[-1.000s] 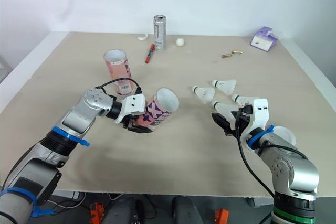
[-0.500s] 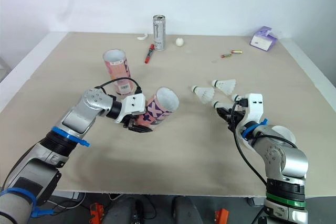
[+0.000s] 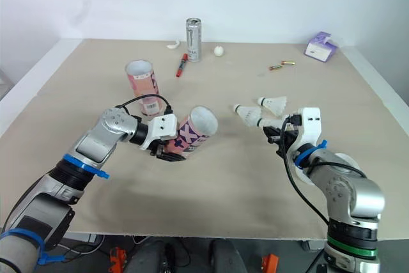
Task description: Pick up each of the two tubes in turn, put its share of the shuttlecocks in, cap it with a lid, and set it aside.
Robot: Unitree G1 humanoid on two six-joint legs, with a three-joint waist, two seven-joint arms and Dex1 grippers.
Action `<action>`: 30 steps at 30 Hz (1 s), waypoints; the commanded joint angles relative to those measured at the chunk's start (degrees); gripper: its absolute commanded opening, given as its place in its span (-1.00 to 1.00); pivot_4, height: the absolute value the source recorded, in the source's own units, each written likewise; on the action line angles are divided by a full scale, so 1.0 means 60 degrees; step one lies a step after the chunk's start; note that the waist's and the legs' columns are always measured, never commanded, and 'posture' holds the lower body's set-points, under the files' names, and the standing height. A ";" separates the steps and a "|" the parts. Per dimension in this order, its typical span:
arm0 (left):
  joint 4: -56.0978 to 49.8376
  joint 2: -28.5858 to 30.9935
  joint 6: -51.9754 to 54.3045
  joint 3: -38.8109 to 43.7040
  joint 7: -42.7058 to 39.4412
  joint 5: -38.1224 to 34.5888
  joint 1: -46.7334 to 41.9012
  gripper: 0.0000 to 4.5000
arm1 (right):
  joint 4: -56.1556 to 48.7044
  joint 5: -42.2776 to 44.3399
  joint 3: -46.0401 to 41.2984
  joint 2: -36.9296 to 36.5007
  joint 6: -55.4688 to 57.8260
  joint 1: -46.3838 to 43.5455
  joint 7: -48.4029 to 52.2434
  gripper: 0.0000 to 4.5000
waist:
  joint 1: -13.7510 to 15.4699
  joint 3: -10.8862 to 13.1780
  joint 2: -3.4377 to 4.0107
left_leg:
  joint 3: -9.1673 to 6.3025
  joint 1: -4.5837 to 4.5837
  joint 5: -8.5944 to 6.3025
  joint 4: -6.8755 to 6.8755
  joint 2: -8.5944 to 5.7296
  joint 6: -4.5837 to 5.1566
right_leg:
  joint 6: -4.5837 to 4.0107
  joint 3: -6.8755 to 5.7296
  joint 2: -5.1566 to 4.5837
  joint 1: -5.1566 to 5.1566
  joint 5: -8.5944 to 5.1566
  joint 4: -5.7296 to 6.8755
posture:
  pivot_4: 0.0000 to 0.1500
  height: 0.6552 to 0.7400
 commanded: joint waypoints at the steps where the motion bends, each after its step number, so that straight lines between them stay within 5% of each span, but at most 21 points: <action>1: 0.0089 -0.0017 -0.0163 0.0019 0.0004 0.0005 -0.0179 0.42 | -0.1952 0.0819 -0.0634 -0.1459 0.0688 -0.0494 0.0362 -0.97 | 0.0002 0.0001 0.0001 | 0.0000 0.0000 0.0000 0.0000 -0.0001 0.0000 | 0.0000 -0.0001 -0.0002 0.0001 0.0000 -0.0002 | 1.00 1.00; 4: 0.0252 -0.0087 -0.0240 0.0001 -0.0020 0.0005 -0.0259 0.42 | -0.2711 0.0879 -0.0437 -0.3245 0.0253 -0.0931 0.1467 -0.97 | 0.0001 0.0003 0.0004 | 0.0003 0.0002 0.0000 0.0000 -0.0005 0.0000 | 0.0002 0.0001 -0.0006 0.0002 0.0000 -0.0004 | 1.00 1.00; 7: 0.0453 -0.0238 -0.0292 -0.0032 0.0001 0.0018 -0.0369 0.42 | -0.2857 -0.0651 0.0269 -0.5485 -0.2615 -0.1133 0.3805 -0.97 | 0.0009 0.0003 0.0002 | -0.0021 0.0009 0.0000 -0.0001 0.0006 0.0001 | -0.0004 -0.0018 0.0005 0.0018 -0.0004 -0.0017 | 1.00 1.00; 12: 0.0667 -0.0558 -0.0292 -0.0030 0.0132 0.0039 -0.0478 0.42 | -0.2481 -0.2347 0.1648 -0.6922 -0.5715 -0.1299 0.5702 -0.97 | 0.0017 0.0004 0.0004 | -0.0005 0.0007 -0.0001 -0.0001 0.0004 0.0000 | 0.0004 -0.0013 0.0005 0.0014 -0.0002 -0.0030 | 1.00 1.00; 26: 0.0586 -0.0871 -0.0165 0.0012 0.0268 0.0056 -0.0516 0.42 | -0.1049 -0.4580 0.4828 -0.5207 -0.7576 -0.3607 0.6556 -0.97 | 0.0022 0.0008 0.0003 | -0.0002 -0.0049 -0.0005 0.0037 0.0004 0.0005 | 0.0005 -0.0011 0.0002 -0.0017 0.0020 -0.0043 | 1.00 1.00; 30: 0.0526 -0.0834 -0.0142 0.0014 0.0266 0.0063 -0.0469 0.42 | -0.1182 -0.3989 0.4686 -0.4847 -0.7130 -0.3996 0.6897 -0.36 | 0.0023 0.0008 0.0004 | -0.0003 -0.0052 -0.0007 0.0039 0.0004 0.0009 | -0.0037 -0.0014 0.0001 -0.0016 0.0044 -0.0043 | 1.00 1.00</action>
